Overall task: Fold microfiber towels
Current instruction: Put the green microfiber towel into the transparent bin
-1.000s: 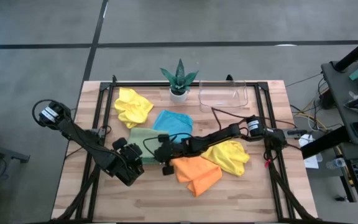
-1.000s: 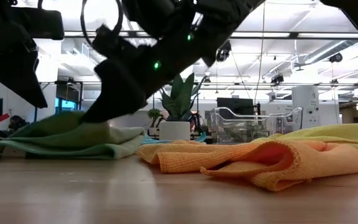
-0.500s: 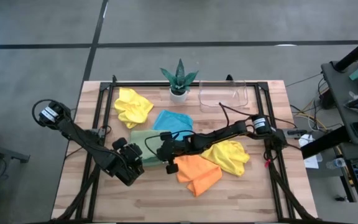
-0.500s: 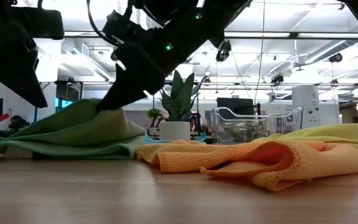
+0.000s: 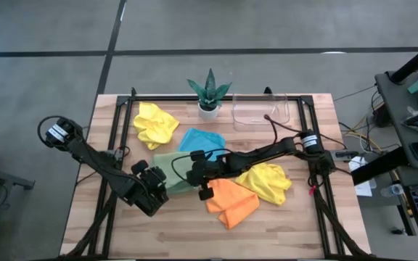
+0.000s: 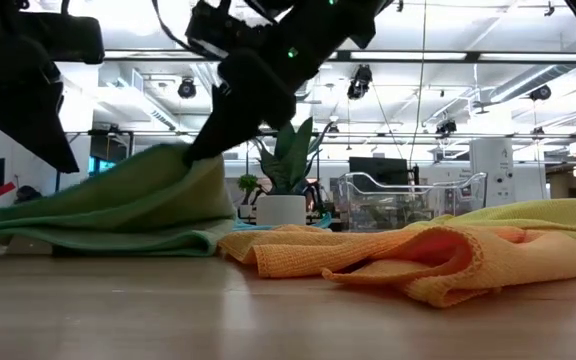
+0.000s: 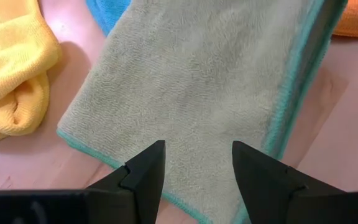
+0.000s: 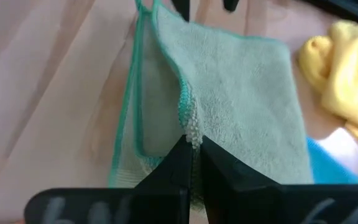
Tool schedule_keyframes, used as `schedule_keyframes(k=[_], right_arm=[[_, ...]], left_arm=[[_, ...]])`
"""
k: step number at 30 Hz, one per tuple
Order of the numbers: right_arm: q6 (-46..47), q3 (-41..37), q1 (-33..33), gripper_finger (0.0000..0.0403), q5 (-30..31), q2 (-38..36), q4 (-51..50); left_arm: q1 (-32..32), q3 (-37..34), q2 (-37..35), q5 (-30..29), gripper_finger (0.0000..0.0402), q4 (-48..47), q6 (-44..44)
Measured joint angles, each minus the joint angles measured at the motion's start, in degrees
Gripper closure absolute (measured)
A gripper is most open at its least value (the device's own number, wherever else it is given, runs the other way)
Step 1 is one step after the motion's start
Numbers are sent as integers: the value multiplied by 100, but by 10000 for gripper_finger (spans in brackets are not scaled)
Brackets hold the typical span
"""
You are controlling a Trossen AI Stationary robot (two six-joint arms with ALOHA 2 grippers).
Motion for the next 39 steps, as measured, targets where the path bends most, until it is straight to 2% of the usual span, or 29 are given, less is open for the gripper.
schedule_keyframes(k=[7,13,17,21,27,33,39], right_arm=[[377,-78,2,390,-81,289,241],[353,-78,2,385,-82,363,255],[375,-82,2,351,-83,368,223],[420,-82,2,295,-87,365,189],[625,-82,2,227,-234,255,-174],[693,-82,2,207,-233,117,-548],[762,-82,2,219,-224,14,-689]], left_arm=[[90,0,0,-99,231,42,-7],[127,-2,0,-133,230,167,-12],[126,-11,0,-151,231,175,-17],[133,-60,0,-160,231,247,-26],[153,-478,0,-107,231,932,-31],[187,-843,0,-104,231,1314,-194],[197,-1251,0,-103,231,1903,-367]])
